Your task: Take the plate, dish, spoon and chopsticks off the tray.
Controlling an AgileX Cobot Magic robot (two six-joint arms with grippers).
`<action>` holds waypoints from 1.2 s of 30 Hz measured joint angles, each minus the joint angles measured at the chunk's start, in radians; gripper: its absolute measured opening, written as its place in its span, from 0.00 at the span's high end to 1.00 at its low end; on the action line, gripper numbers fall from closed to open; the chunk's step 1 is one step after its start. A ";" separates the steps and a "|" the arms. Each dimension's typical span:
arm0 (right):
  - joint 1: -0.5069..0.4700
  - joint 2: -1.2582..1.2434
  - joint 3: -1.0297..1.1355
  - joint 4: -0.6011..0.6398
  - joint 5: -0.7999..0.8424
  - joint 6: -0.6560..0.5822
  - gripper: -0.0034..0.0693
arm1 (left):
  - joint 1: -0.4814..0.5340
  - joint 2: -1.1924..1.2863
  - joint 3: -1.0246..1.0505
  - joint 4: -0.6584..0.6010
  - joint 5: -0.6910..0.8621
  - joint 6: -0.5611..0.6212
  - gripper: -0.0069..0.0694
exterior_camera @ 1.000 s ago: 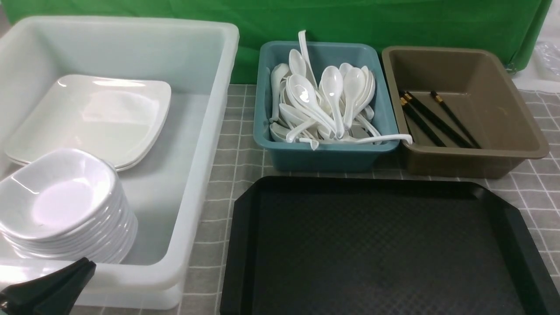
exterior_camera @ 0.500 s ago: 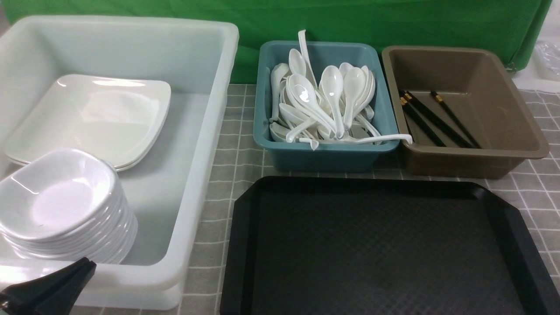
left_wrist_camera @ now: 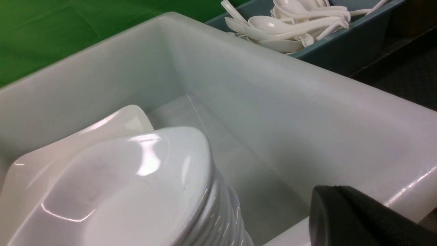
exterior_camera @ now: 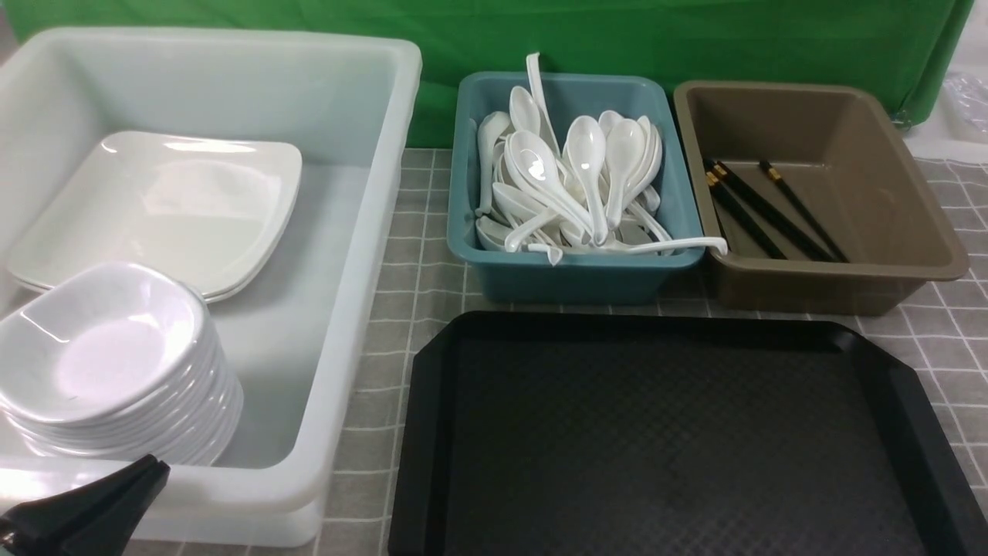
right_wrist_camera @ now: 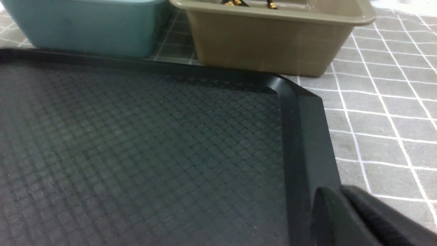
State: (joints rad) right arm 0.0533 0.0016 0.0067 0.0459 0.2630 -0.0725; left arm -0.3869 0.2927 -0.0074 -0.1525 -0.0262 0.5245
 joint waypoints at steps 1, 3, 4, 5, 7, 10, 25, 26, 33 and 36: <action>0.000 0.000 0.000 0.000 0.001 0.000 0.87 | 0.010 -0.017 0.003 0.006 0.005 -0.007 0.90; 0.000 0.000 0.000 0.000 0.001 0.000 0.87 | 0.028 -0.040 0.008 0.003 0.010 -0.026 0.90; 0.000 0.000 0.000 0.000 0.001 0.001 0.87 | 0.049 -0.062 0.011 -0.003 0.011 -0.041 0.90; 0.000 0.000 0.000 0.000 0.000 0.001 0.86 | 0.103 -0.114 0.015 -0.021 0.002 -0.096 0.90; 0.000 0.000 0.000 0.000 0.000 0.001 0.85 | 0.197 -0.173 0.015 -0.047 -0.014 -0.187 0.90; 0.000 0.000 0.000 0.000 0.001 0.001 0.84 | 0.379 -0.280 0.015 -0.083 0.019 -0.341 0.90; 0.000 0.000 0.001 0.001 -0.001 0.001 0.80 | 0.496 -0.294 0.013 -0.061 0.245 -0.418 0.90; 0.000 0.000 0.001 0.001 -0.001 0.001 0.80 | 0.496 -0.294 0.013 -0.061 0.245 -0.418 0.90; 0.000 0.000 0.001 0.001 -0.002 0.001 0.77 | 0.496 -0.294 0.013 -0.061 0.243 -0.417 0.90; 0.000 0.000 0.001 0.001 -0.002 0.001 0.76 | 0.496 -0.294 0.013 -0.061 0.243 -0.417 0.90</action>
State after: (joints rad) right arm 0.0533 0.0013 0.0075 0.0471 0.2613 -0.0715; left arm 0.1091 -0.0012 0.0060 -0.2132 0.2169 0.1074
